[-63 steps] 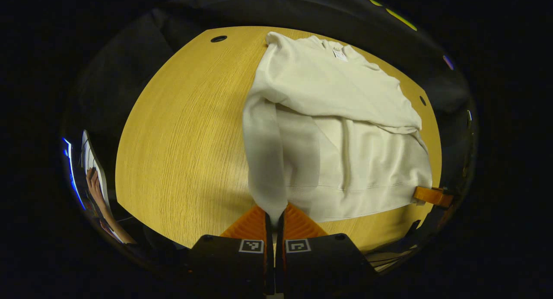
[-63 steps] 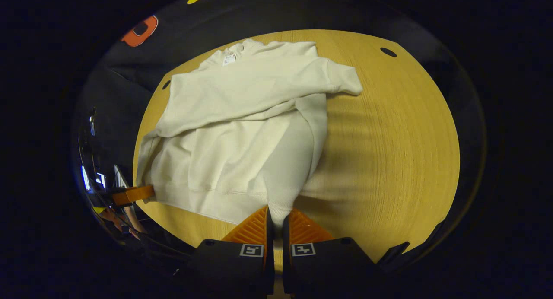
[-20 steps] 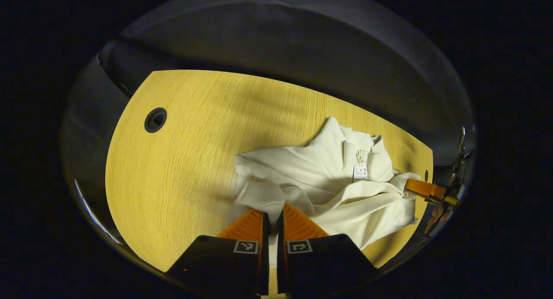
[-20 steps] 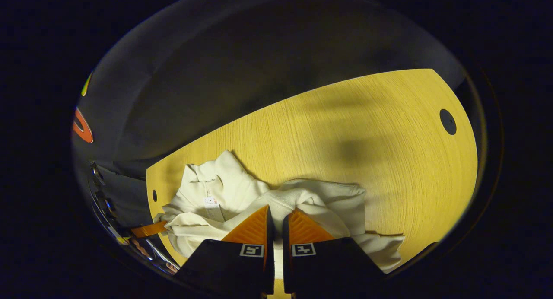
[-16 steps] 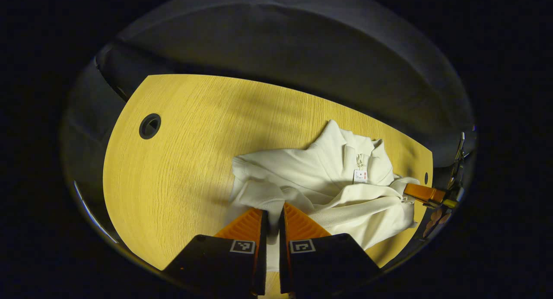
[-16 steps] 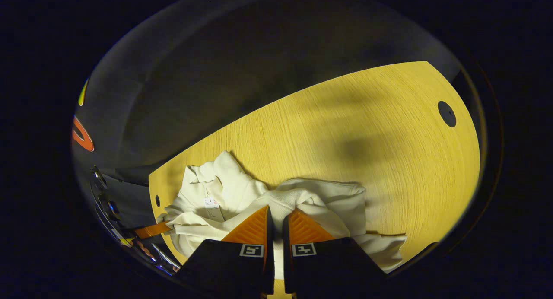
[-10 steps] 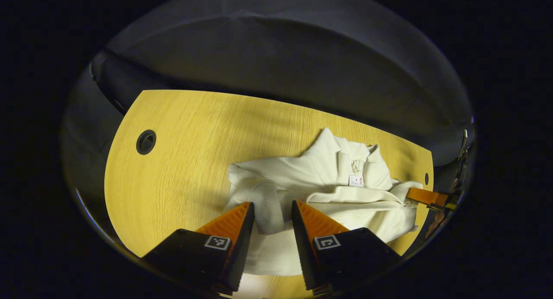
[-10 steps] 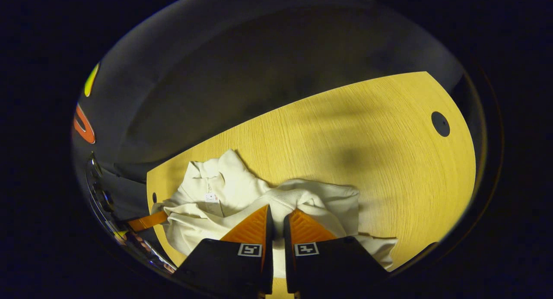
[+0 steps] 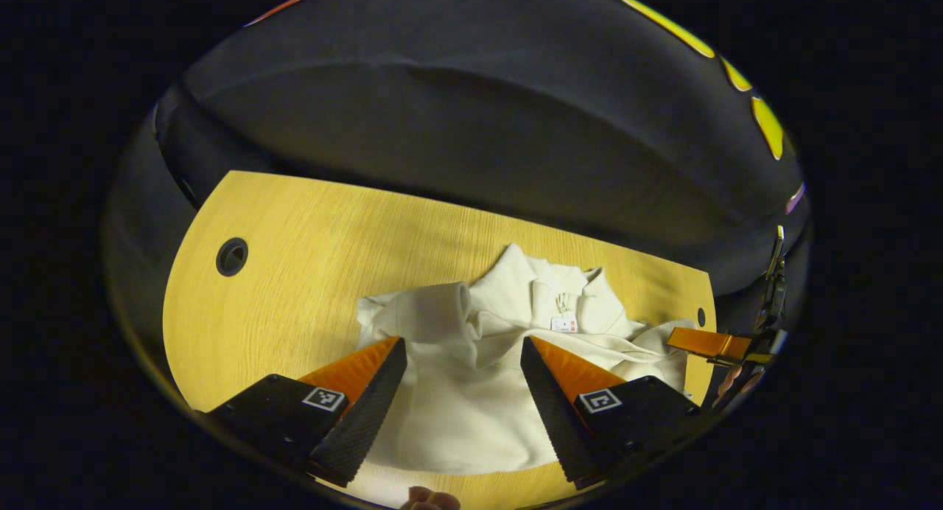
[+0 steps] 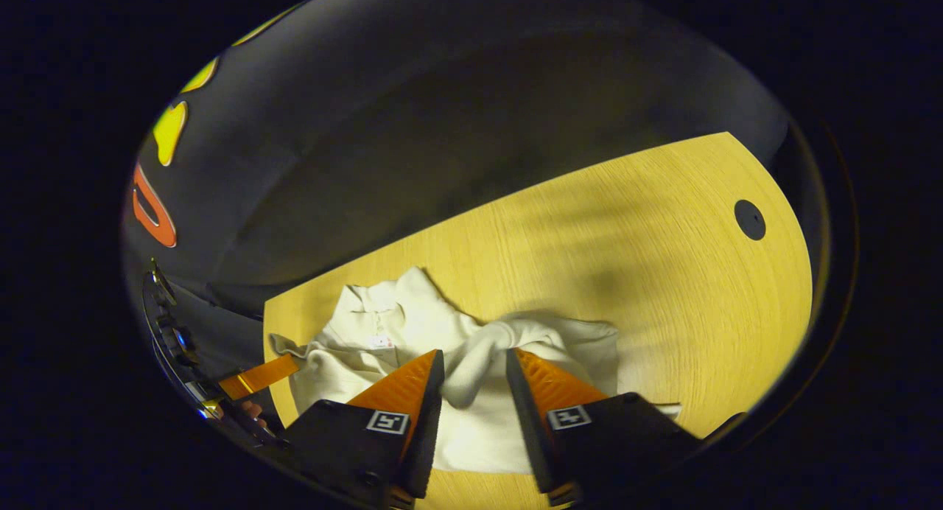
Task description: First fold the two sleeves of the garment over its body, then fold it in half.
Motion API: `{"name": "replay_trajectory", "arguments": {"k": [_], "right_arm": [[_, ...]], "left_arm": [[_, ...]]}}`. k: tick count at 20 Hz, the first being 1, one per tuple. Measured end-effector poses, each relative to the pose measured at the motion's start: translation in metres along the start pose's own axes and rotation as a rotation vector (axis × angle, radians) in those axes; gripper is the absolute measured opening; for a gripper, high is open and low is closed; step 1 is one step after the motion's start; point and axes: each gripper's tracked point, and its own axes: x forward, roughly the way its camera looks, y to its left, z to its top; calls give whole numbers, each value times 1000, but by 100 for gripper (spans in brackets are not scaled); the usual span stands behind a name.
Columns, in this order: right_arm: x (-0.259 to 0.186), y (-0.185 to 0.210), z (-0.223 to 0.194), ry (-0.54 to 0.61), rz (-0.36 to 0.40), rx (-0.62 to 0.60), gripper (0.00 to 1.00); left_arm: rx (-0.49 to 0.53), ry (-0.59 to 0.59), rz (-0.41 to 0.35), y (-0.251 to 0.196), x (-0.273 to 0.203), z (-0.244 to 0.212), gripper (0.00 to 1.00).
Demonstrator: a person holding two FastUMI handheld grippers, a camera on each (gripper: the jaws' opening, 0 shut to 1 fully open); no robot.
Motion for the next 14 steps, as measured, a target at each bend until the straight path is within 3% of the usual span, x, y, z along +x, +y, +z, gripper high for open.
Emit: {"name": "replay_trajectory", "arguments": {"k": [2, 3, 4, 6, 7, 8, 10, 11, 14], "right_arm": [[-10, 6, 9, -69, -2, -85, 55], [-14, 8, 13, -101, -12, -131, 63], [-22, 13, 16, -129, -19, -169, 85], [-35, 24, 23, -191, -42, -217, 87], [-44, 30, 27, -221, -49, -236, 96], [-55, 38, 29, -243, -50, -253, 91], [-80, 51, 33, -300, -66, -291, 98], [-97, 56, 38, -342, -80, -313, 94], [-169, 78, 45, -497, -114, -370, 98]], "left_arm": [[55, -125, 6, -4, -19, 21, 99], [72, -174, 17, -5, -29, 31, 99], [84, -228, 31, -3, -42, 38, 99], [88, -305, 45, -2, -57, 43, 99], [88, -339, 50, 0, -66, 46, 99], [90, -374, 64, 4, -73, 45, 99], [98, -455, 81, -2, -90, 43, 99], [98, -483, 82, -5, -97, 40, 99], [97, -592, 64, -15, -125, 41, 99]]}}
